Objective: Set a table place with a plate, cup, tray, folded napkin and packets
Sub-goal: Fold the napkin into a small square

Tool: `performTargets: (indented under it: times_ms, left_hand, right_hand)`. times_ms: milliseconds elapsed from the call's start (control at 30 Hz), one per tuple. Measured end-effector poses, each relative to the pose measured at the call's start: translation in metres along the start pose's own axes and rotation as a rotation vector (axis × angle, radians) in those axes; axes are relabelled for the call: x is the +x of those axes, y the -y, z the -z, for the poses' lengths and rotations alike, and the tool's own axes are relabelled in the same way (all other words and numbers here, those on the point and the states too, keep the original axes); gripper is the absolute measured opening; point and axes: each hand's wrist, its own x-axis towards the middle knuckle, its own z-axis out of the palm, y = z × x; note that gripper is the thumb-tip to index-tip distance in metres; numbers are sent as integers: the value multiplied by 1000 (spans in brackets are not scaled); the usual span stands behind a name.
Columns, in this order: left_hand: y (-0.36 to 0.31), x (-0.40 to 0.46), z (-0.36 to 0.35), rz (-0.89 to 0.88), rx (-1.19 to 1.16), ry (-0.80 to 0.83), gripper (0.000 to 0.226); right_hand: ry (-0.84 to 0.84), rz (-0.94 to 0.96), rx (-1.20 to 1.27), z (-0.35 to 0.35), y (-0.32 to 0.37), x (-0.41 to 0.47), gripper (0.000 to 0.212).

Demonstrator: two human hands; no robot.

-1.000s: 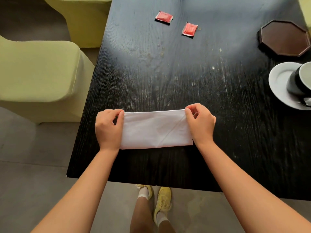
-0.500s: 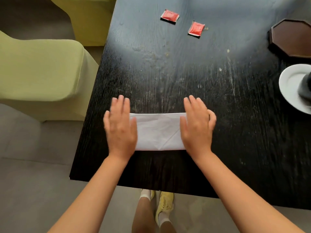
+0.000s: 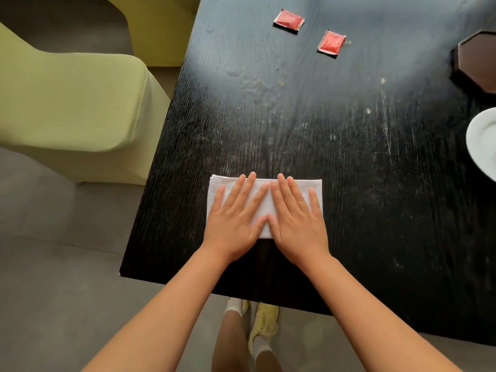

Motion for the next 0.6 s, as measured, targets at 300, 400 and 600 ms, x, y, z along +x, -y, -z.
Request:
performTargets:
  times_ms: [300, 400, 600]
  left_hand:
    - [46, -25, 9, 130, -21, 37, 68]
    - [49, -29, 11, 153, -80, 66, 67]
    - [17, -26, 25, 307, -85, -74, 71]
  right_hand:
    - [30, -133, -39, 9, -35, -9, 68]
    - [49, -204, -28, 12, -36, -12, 65]
    - [62, -396, 201, 21, -26, -16, 65]
